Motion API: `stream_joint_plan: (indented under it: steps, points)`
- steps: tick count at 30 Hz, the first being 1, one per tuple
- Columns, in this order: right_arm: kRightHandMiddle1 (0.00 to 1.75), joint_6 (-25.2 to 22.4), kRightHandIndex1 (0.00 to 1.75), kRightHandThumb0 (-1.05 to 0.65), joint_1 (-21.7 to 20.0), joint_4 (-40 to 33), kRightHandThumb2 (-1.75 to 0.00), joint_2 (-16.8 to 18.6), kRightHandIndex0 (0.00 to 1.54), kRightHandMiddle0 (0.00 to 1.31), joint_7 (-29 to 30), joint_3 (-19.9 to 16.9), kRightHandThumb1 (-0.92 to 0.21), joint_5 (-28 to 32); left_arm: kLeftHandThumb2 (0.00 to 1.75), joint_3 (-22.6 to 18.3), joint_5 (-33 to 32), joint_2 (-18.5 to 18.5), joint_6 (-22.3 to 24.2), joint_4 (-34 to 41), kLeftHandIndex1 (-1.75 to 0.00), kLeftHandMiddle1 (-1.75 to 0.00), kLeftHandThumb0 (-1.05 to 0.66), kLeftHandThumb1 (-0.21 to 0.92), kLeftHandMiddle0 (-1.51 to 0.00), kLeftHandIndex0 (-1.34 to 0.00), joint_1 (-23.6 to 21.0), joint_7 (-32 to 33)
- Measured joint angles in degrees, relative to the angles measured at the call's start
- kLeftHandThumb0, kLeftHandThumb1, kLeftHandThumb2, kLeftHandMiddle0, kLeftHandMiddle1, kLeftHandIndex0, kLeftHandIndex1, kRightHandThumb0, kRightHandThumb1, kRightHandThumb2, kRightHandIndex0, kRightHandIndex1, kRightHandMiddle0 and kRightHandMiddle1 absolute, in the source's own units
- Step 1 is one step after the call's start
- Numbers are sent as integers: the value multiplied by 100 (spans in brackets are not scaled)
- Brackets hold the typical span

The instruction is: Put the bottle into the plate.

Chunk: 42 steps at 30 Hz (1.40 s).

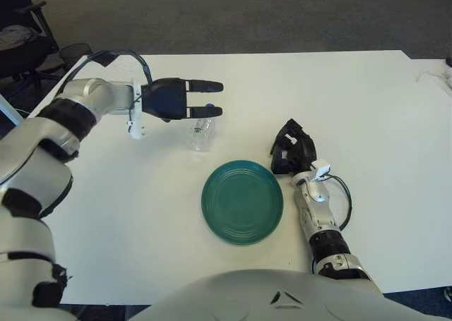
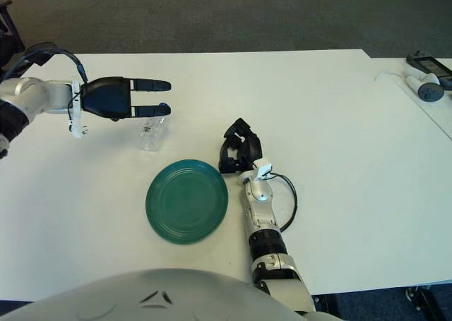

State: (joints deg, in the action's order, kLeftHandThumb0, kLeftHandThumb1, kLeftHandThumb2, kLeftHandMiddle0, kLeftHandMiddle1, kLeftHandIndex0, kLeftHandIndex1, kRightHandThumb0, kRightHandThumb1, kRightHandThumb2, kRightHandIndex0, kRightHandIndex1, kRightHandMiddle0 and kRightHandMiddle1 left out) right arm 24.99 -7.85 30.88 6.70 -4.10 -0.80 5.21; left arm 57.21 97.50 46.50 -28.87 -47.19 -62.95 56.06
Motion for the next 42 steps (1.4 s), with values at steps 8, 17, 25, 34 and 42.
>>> stream_joint_plan:
  steps: [8, 17, 25, 34, 42]
  points:
    - [175, 12, 174, 0, -26, 74, -164, 4, 82, 58, 4, -41, -4, 27, 69, 671, 474, -360, 281, -987, -1, 0, -76, 56, 0, 0, -437, 1602]
    - [175, 10, 175, 0, -28, 84, -164, 7, 82, 58, 155, -66, -4, 45, 67, 1114, 517, -816, 527, -1621, 0, 0, -75, 57, 0, 0, -758, 2427]
    - [175, 8, 174, 0, -28, 84, -163, 7, 82, 58, 243, -51, -5, 45, 67, 1406, 471, -1133, 543, -2017, -1, 0, -75, 55, 0, -1, -845, 2525]
    - [175, 8, 174, 0, -27, 82, -163, 7, 81, 57, 222, -50, -5, 69, 71, 1496, 300, -1444, 567, -2464, -8, 0, -74, 50, 0, 0, -870, 2327]
    - [175, 8, 174, 0, -26, 73, -162, 7, 82, 57, 221, -53, -5, 95, 82, 1494, 13, -1649, 567, -2627, -8, 0, -66, 43, 0, 0, -870, 2308]
